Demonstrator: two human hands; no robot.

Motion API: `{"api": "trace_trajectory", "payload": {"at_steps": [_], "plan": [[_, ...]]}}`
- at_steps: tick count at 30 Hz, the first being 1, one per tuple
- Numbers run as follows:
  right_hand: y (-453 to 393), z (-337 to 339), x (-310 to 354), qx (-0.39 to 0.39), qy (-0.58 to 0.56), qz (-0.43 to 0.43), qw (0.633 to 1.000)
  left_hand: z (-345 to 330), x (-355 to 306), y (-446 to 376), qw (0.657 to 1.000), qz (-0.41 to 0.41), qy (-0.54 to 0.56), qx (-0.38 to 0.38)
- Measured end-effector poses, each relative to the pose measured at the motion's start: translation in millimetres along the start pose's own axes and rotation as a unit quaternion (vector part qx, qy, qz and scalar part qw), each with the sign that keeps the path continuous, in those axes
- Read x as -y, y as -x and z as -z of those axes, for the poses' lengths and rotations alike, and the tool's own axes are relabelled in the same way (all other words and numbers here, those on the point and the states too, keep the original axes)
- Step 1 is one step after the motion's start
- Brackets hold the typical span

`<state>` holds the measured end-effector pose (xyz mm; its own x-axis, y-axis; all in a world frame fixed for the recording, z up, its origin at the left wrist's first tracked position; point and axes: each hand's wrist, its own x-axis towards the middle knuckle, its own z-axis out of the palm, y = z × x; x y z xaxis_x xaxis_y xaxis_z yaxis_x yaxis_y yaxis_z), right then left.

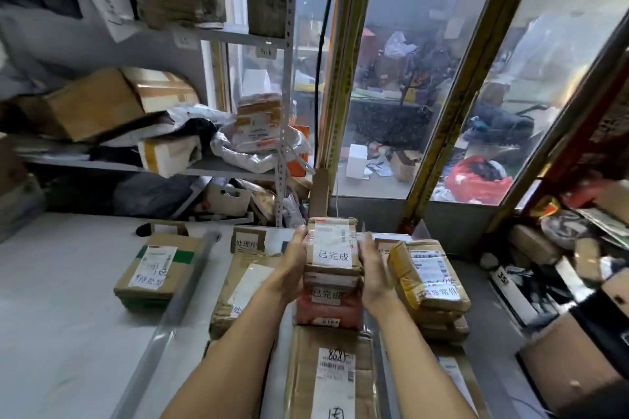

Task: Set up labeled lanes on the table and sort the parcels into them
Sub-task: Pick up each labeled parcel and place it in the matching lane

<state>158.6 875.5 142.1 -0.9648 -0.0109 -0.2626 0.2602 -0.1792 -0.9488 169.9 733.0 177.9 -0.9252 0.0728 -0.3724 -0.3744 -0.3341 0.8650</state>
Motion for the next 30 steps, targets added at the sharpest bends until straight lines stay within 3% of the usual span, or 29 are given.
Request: {"api": "trace_trajectory", "payload": {"at_steps": [3, 5, 6, 8, 11, 14, 18, 23, 30], "plan": [[0.7, -4.5, -11.5, -0.123, 0.027, 0.045, 0.991, 23.4, -4.5, 19.8, 0.998, -0.027, -0.058, 0.001], [10.6, -34.8, -10.1, -0.231, 0.175, 0.162, 0.943, 58.4, -4.2, 28.5, 0.984, -0.091, -0.144, -0.051], [16.2, -58.2, -8.8, -0.241, 0.223, 0.227, 0.917, 79.1, -5.9, 36.1, 0.971, -0.124, -0.183, -0.087], [28.5, -115.6, -9.0, -0.191, 0.264, 0.306, 0.894, 127.8, -9.7, 54.4, 0.947, -0.173, -0.228, -0.148], [42.7, -210.5, -34.8, -0.047, 0.322, 0.327, 0.887, 215.3, -15.7, 89.9, 0.883, -0.224, -0.308, -0.274], [70.8, -302.5, -73.7, 0.095, 0.404, 0.311, 0.855, 306.4, -18.6, 140.7, 0.805, -0.207, -0.397, -0.389], [112.0, -404.1, -121.4, 0.175, 0.500, 0.300, 0.793, 410.5, -20.9, 215.1, 0.736, -0.165, -0.449, -0.480], [158.4, -512.9, -156.2, 0.226, 0.572, 0.277, 0.738, 511.3, -25.0, 294.1, 0.694, -0.134, -0.456, -0.541], [202.9, -626.3, -175.6, 0.274, 0.595, 0.259, 0.710, 603.9, -39.8, 358.4, 0.665, -0.103, -0.419, -0.609]]}}
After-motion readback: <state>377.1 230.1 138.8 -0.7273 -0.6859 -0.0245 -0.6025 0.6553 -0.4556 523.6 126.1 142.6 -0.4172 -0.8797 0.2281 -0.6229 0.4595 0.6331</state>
